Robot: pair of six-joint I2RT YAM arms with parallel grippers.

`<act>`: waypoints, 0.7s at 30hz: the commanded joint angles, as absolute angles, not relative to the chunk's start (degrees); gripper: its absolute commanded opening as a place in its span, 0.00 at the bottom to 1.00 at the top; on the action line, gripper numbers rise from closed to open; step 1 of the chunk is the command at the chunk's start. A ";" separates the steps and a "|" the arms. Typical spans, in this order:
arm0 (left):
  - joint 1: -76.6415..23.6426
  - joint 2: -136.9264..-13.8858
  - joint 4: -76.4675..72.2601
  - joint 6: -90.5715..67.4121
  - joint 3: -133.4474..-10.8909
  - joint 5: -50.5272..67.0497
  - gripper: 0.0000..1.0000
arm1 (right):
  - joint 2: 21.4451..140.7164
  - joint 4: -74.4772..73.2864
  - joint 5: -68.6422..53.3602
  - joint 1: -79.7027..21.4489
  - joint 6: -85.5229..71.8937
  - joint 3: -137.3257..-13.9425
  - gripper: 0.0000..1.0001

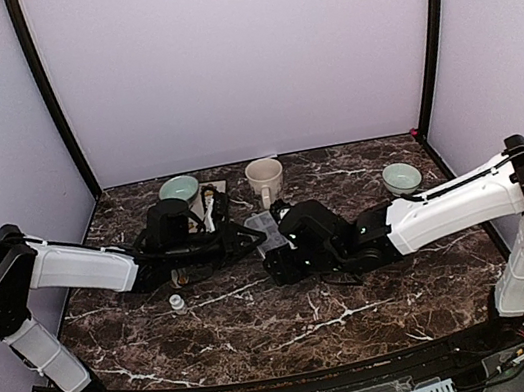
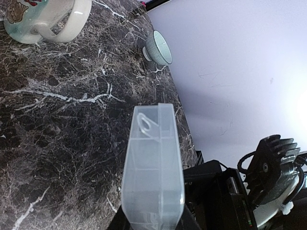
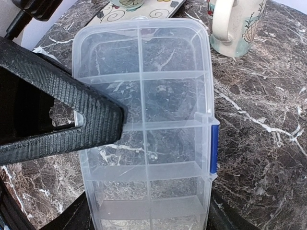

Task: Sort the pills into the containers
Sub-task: Pass from the right arm to the left

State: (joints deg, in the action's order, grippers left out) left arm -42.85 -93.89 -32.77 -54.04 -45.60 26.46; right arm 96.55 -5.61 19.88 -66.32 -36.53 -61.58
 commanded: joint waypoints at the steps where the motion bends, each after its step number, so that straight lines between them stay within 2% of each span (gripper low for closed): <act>1: -42.31 -91.92 -34.64 -49.39 -43.64 28.46 0.00 | 93.57 0.35 16.58 -66.92 -35.18 -60.50 0.74; 14: -38.95 -91.81 -33.82 -39.54 -46.97 42.79 0.00 | 76.17 4.81 17.72 -66.44 -28.14 -50.55 0.91; 20: -37.98 -91.15 -32.87 -36.21 -50.04 54.55 0.00 | 67.91 13.41 9.41 -60.67 -28.70 -42.69 0.88; 21: -37.87 -91.04 -33.32 -36.11 -50.48 56.32 0.00 | 67.02 14.94 4.92 -59.56 -29.36 -41.37 0.87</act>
State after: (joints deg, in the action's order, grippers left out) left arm -38.41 -93.73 -32.80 -39.53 -48.03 45.69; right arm 70.70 6.48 13.76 -63.44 -29.21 -45.60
